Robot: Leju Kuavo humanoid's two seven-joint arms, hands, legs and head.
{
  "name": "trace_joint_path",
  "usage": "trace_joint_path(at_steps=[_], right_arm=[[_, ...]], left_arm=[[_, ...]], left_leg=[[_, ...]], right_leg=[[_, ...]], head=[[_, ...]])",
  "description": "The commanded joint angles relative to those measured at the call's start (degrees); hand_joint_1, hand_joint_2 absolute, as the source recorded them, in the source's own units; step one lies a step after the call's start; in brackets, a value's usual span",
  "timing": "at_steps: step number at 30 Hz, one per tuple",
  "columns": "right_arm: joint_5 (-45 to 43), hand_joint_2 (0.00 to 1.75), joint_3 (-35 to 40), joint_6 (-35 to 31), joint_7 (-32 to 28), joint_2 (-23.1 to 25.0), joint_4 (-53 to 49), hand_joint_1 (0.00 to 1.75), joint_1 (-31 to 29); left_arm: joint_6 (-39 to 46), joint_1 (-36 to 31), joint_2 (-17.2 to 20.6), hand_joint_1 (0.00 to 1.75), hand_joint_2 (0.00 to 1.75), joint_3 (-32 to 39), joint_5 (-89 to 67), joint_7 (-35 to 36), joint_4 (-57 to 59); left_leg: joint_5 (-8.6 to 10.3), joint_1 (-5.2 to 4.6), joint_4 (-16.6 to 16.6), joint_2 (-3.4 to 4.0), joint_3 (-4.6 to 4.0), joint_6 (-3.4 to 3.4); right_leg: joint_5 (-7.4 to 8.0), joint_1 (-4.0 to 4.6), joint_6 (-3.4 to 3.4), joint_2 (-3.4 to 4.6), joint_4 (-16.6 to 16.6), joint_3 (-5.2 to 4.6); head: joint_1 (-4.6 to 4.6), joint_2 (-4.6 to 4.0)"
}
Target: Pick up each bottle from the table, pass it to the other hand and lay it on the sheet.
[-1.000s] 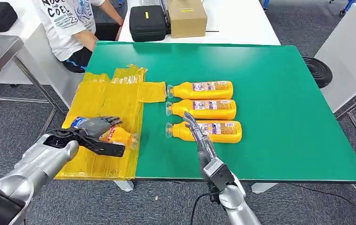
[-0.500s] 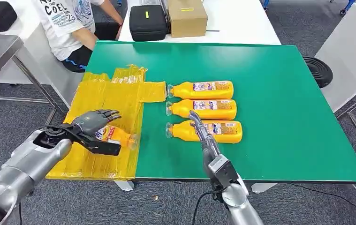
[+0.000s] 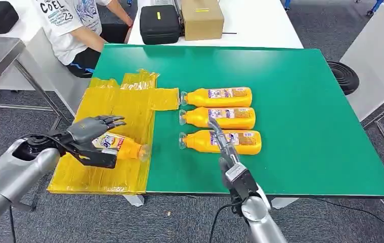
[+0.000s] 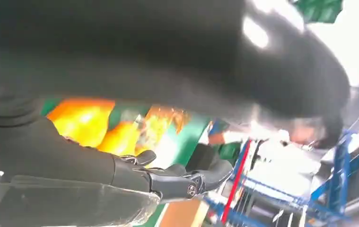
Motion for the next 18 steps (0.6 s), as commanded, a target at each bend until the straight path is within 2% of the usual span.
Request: trace_joint_path(at_steps=[1, 4, 6, 8, 11, 16, 18], right_arm=[[11.05, 1.75, -8.25, -3.71, 6.66, -3.34, 0.46, 0.00, -2.95], [11.19, 1.75, -8.36, -3.51, 6.57, -3.02, 0.57, 0.00, -2.92], [20.24, 1.75, -7.54, -8.90, 11.45, -5.36, 2.45, 0.00, -4.23], [24.74, 1.75, -7.72, -10.11, 14.76, -8.08, 6.18, 0.00, -6.83], [29.74, 1.75, -8.49, -8.48, 18.32, -9.13, 10.83, 0.00, -10.93], [30.31, 1.75, -8.70, -8.18, 18.39, -8.52, 11.03, 0.00, -11.22], [33.10, 1.75, -7.46, -5.71, 21.60, -9.64, 13.71, 0.00, -13.10]], left_arm=[[13.05, 17.90, -6.75, 0.00, 1.75, 20.64, 7.80, -1.97, -7.38], [13.06, 17.82, -6.93, 0.00, 1.75, 20.80, 7.56, -1.94, -7.51], [16.02, 24.15, -14.26, 0.00, 1.75, 30.63, 11.93, -3.89, -10.36], [16.48, 29.14, -19.66, 0.00, 1.75, 35.56, 17.56, -6.34, -12.47], [18.30, 34.41, -24.51, 0.00, 1.75, 39.62, 19.39, -7.72, -11.38], [18.47, 34.36, -24.85, 0.00, 1.75, 40.41, 19.00, -8.43, -11.07], [18.42, 35.07, -27.15, 0.00, 1.75, 43.07, 19.71, -7.26, -11.21]], left_leg=[[-0.12, -0.10, -0.09, 0.12, 0.35, 0.04], [-0.13, -0.11, -0.10, 0.15, 0.37, 0.06], [-0.16, -0.06, 0.01, 0.06, 0.32, 0.03], [-0.04, -0.17, -0.13, 0.06, 0.20, 0.07], [-0.16, -0.14, -0.15, 0.20, 0.48, 0.09], [-0.19, -0.17, -0.06, 0.17, 0.33, 0.08], [-0.19, -0.11, -0.03, 0.12, 0.32, 0.02]], right_leg=[[-0.07, -0.06, -0.08, 0.05, -0.11, 0.32], [-0.09, -0.07, -0.08, 0.05, -0.13, 0.32], [-0.13, 0.00, -0.12, -0.07, -0.09, 0.31], [-0.04, -0.13, -0.02, -0.01, -0.16, 0.15], [-0.06, -0.06, -0.06, 0.08, -0.29, 0.44], [-0.09, -0.10, -0.08, 0.06, -0.17, 0.34], [-0.13, -0.04, -0.15, 0.01, -0.11, 0.32]], head=[[-0.02, 0.00], [-0.09, 0.00], [0.04, 0.00], [-0.04, 0.00], [-0.07, 0.00], [0.04, 0.00], [-0.07, 0.00]])
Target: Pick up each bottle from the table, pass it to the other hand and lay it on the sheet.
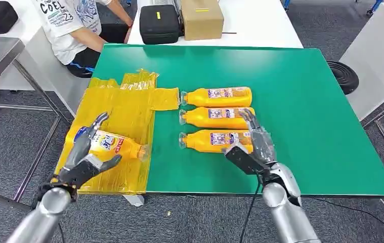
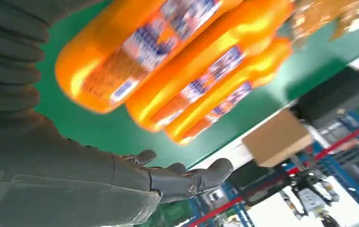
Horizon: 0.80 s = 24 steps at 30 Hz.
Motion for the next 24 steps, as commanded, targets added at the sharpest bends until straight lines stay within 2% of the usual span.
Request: trace_joint_path(at_steps=[1, 4, 5, 8, 9, 16, 18, 20, 22, 24], right_arm=[[4.91, 1.75, 0.97, 4.54, 4.99, -3.31, 12.91, 0.00, -8.60], [6.92, 1.75, 4.18, 7.95, 5.36, -4.58, 22.46, 0.00, -14.69], [7.43, 1.75, 5.11, 7.66, 4.20, -3.81, 27.83, 0.00, -17.83], [8.83, 1.75, 7.90, 8.15, 4.50, -2.10, 33.71, 0.00, -22.35], [9.08, 1.75, 8.31, 8.46, 4.70, -1.90, 34.12, 0.00, -22.75], [9.58, 1.75, 10.84, 11.62, 5.89, -1.10, 38.66, 0.00, -25.44], [9.65, 1.75, 11.58, 12.54, 5.84, -0.84, 41.22, 0.00, -27.08], [9.53, 1.75, 12.00, 13.15, 5.50, -0.62, 42.70, 0.00, -28.16], [9.53, 1.75, 12.71, 13.49, 5.06, -0.31, 44.05, 0.00, -29.07], [9.63, 1.75, 13.34, 13.50, 4.91, 0.24, 44.53, 0.00, -29.43]], left_arm=[[-0.17, 5.31, -10.45, 0.00, 1.75, 11.56, 0.07, 1.23, 0.31], [-0.08, 6.05, -11.43, 0.00, 1.75, 12.32, -1.32, 1.64, 0.85], [0.11, 6.34, -11.93, 0.00, 1.75, 12.84, -2.01, 1.68, 0.89], [0.13, 6.73, -12.19, 0.00, 1.75, 13.33, -2.89, 1.99, -0.07], [0.10, 6.67, -12.16, 0.00, 1.75, 13.25, -3.12, 2.15, -0.17], [-0.63, 5.82, -12.40, 0.00, 1.75, 12.57, -4.20, 3.30, 1.14], [-0.71, 5.54, -12.22, 0.00, 1.75, 12.47, -4.19, 3.32, 1.81], [-0.74, 5.48, -12.14, 0.00, 1.75, 12.37, -4.19, 3.32, 2.00], [-0.53, 5.75, -12.08, 0.00, 1.75, 12.27, -4.31, 3.36, 1.66], [-0.38, 6.15, -12.00, 0.00, 1.75, 12.24, -4.39, 3.37, 1.19]], left_leg=[[-0.16, 0.01, -0.06, 0.05, 0.46, -0.02], [-0.21, 0.04, -0.06, 0.27, 0.56, 0.02], [-0.14, 0.04, -0.04, 0.38, 0.34, 0.03], [-0.18, 0.08, -0.03, 0.44, 0.43, 0.06], [-0.19, 0.06, -0.03, 0.62, 0.47, 0.06], [-0.04, 0.10, -0.03, 0.07, 0.17, 0.02], [-0.12, 0.10, -0.03, 0.05, 0.41, 0.02], [-0.02, 0.07, -0.02, 0.05, 0.13, 0.05], [-0.13, 0.09, -0.01, 0.10, 0.37, 0.04], [-0.01, 0.09, -0.01, 0.02, 0.12, 0.05]], right_leg=[[-0.15, 0.06, -0.20, -0.05, -0.07, 0.47], [-0.11, 0.11, -0.17, 0.16, -0.12, 0.54], [0.01, 0.08, -0.08, 0.31, -0.09, 0.28], [0.00, 0.13, -0.10, 0.35, -0.11, 0.42], [0.04, 0.10, -0.11, 0.53, -0.10, 0.37], [-0.03, 0.13, -0.11, 0.01, -0.03, 0.23], [-0.13, 0.15, -0.18, -0.05, -0.04, 0.47], [-0.02, 0.10, -0.07, -0.03, 0.00, 0.18], [-0.12, 0.14, -0.15, -0.02, -0.01, 0.43], [-0.02, 0.12, -0.07, -0.06, -0.01, 0.19]], head=[[0.00, 0.00], [-0.07, 0.00], [-0.07, 0.00], [-0.02, 0.00], [-0.02, 0.00], [-0.02, 0.00], [0.00, 0.00], [-0.04, 0.00], [-0.02, 0.00], [-0.02, 0.00]])
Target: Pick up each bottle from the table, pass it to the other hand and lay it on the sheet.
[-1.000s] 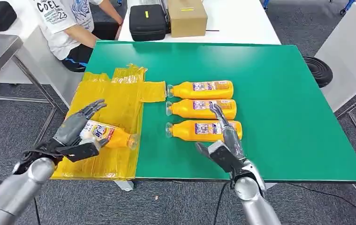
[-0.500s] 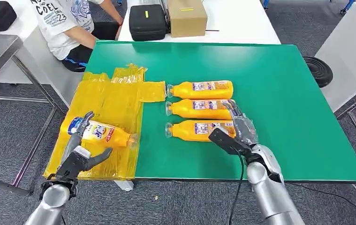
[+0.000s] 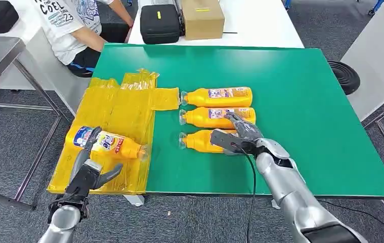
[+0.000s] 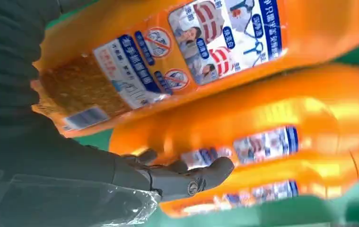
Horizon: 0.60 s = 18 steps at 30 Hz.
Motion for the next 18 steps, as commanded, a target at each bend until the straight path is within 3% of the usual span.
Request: trace_joint_path(at_steps=[1, 18], right_arm=[[0.07, 1.75, 5.59, 1.21, -0.69, 1.90, 13.27, 0.00, -7.77], [-0.03, 1.75, 11.80, 2.68, -1.38, 1.90, 8.22, 0.00, -6.98]], left_arm=[[-0.05, -0.18, -0.62, 0.00, 1.75, 1.24, -0.31, 0.47, 1.98], [0.31, 3.12, 0.19, 0.00, 1.75, 0.88, -1.55, 1.20, -3.23]], left_leg=[[-0.17, -0.01, -0.02, 0.17, 0.42, 0.00], [-0.12, 0.00, 0.01, 0.12, 0.22, -0.01]], right_leg=[[-0.12, 0.03, -0.14, 0.09, -0.04, 0.39], [-0.09, 0.02, -0.11, 0.05, 0.00, 0.20]], head=[[-0.02, 0.00], [0.00, 0.00]])
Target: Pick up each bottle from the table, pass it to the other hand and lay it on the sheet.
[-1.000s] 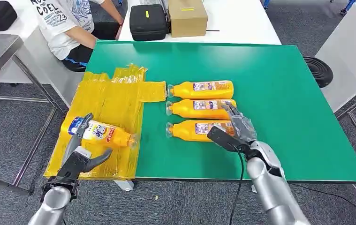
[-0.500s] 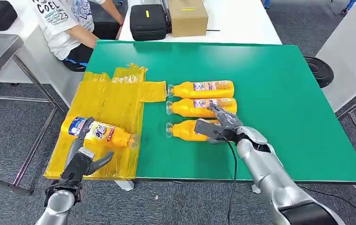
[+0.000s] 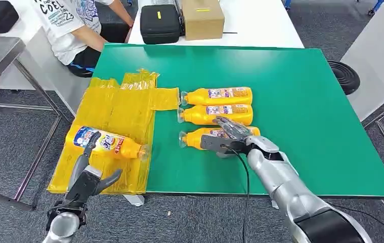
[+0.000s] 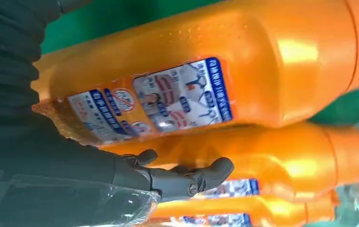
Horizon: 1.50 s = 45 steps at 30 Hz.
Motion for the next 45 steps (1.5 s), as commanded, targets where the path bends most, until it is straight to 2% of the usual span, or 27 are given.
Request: trace_joint_path(at_steps=[1, 3, 9, 24, 31, 40, 41, 42, 43, 45], right_arm=[[-0.54, 1.75, 5.09, 1.53, 0.63, -0.36, 1.31, 0.00, -2.69], [-0.86, 1.75, 5.76, 1.80, 0.67, -0.87, 0.90, 0.00, -2.25], [-3.20, 1.75, 7.08, 1.82, 1.71, -3.42, 0.43, 0.00, -0.15], [-5.40, 1.75, 5.45, 3.26, 4.58, -6.01, 4.17, 0.00, 0.54], [-5.82, 1.75, 4.75, 3.27, 4.81, -8.13, 4.06, 0.00, 3.52], [-5.98, 1.75, 4.49, 4.04, 4.99, -8.59, 1.49, 0.02, 5.02], [-5.91, 1.75, 4.56, 4.09, 4.98, -8.64, 1.36, 1.03, 5.02], [-5.89, 1.75, 4.61, 4.24, 4.88, -8.65, 1.18, 1.52, 4.95], [-5.99, 1.75, 4.57, 4.45, 4.76, -8.64, 1.06, 1.69, 4.95], [-6.03, 1.75, 4.80, 5.03, 4.27, -8.62, 0.83, 1.75, 4.89]], left_arm=[[-0.12, -0.06, 0.25, 0.00, 1.75, 0.87, -0.18, 0.48, -0.32], [-0.17, -0.14, 0.26, 0.00, 1.75, 0.93, -0.20, 0.54, -0.29], [-0.72, -0.14, 0.57, 0.00, 1.75, 0.63, -0.30, 0.71, 0.28], [-2.03, -1.44, 0.73, 0.00, 1.75, 0.43, 0.75, 0.72, 1.90], [-2.52, 0.17, 0.68, 0.00, 1.75, 0.35, 1.13, 0.58, 1.34], [-2.88, -0.85, 0.68, 0.00, 1.75, 0.13, 1.17, 0.28, 2.08], [-2.90, -0.89, 0.78, 0.00, 1.75, 0.16, 1.18, 0.27, 2.17], [-2.93, -0.85, 0.85, 0.00, 1.75, 0.18, 1.21, 0.26, 2.22], [-2.95, -0.81, 0.88, 0.00, 1.75, 0.19, 1.24, 0.24, 2.18], [-3.04, -0.58, 1.05, 0.00, 1.75, 0.31, 1.45, 0.15, 2.00]], left_leg=[[-0.17, -0.01, 0.02, 0.15, 0.35, -0.01], [-0.08, -0.01, 0.01, 0.07, 0.18, 0.00], [-0.12, 0.01, -0.05, -0.05, 0.36, 0.00], [-0.03, 0.02, -0.06, -0.15, 0.30, 0.00], [-0.10, 0.05, -0.13, -0.18, 0.63, 0.00], [-0.06, 0.04, -0.09, -0.23, 0.77, -0.01], [-0.06, 0.05, -0.13, -0.31, 0.89, -0.01], [-0.04, 0.03, -0.09, -0.26, 0.83, -0.01], [-0.06, 0.05, -0.14, -0.25, 0.96, -0.01], [-0.07, 0.05, -0.12, -0.21, 1.01, -0.02]], right_leg=[[-0.13, 0.03, -0.15, 0.06, 0.01, 0.32], [-0.07, 0.01, -0.10, 0.01, 0.01, 0.16], [-0.14, 0.04, -0.13, -0.12, -0.07, 0.37], [-0.08, 0.04, -0.09, -0.21, -0.10, 0.30], [-0.13, 0.08, -0.15, -0.26, -0.22, 0.68], [-0.12, 0.07, -0.10, -0.27, -0.19, 0.81], [-0.15, 0.08, -0.14, -0.37, -0.25, 0.94], [-0.13, 0.05, -0.09, -0.29, -0.18, 0.83], [-0.14, 0.08, -0.15, -0.31, -0.25, 0.97], [-0.15, 0.09, -0.15, -0.27, -0.24, 1.01]], head=[[0.00, 0.00], [0.00, 0.00], [0.00, 0.00], [0.00, 0.00], [0.00, 0.00], [0.00, 0.00], [0.02, 0.00], [0.00, 0.00], [0.00, 0.00], [0.00, 0.00]])
